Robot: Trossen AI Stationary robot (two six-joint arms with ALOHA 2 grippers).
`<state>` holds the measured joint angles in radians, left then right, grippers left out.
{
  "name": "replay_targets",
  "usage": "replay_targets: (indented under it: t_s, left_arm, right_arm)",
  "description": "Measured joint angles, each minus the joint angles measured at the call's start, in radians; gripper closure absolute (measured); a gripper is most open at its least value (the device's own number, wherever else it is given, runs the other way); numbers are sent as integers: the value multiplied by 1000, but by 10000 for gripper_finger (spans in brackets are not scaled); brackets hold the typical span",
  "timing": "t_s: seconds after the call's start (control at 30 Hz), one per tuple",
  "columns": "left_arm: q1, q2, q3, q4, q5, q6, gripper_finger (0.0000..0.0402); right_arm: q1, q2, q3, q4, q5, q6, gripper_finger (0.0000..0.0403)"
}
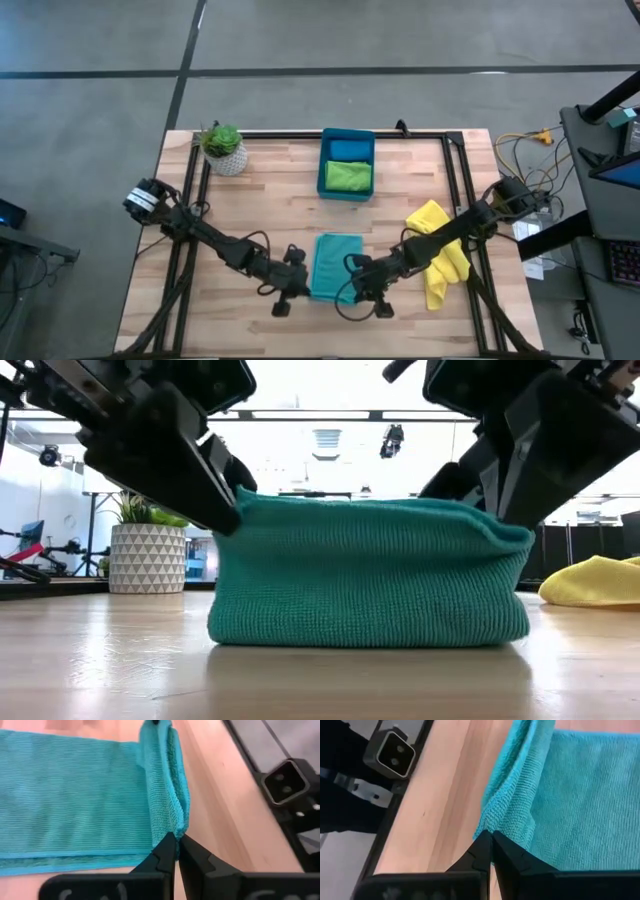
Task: Fold microfiber towels
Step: Fold the light blue microfiber cloth
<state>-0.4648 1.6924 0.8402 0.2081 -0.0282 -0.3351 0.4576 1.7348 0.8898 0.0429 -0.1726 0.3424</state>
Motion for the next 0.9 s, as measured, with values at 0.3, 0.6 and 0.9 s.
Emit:
replay_targets:
  t_s: [0.3, 0.6, 0.9]
  left_arm:
    - [60, 0, -36, 63, -16, -2, 401]
    - [123, 0, -41, 75, -16, 0, 401]
    - [174, 0, -57, 76, -13, 1, 401]
  right_arm:
    - [-36, -41, -103, 113, -20, 91, 394]
    - [-82, -93, -157, 114, -9, 108, 394]
    - [-142, -157, -238, 143, 9, 130, 394]
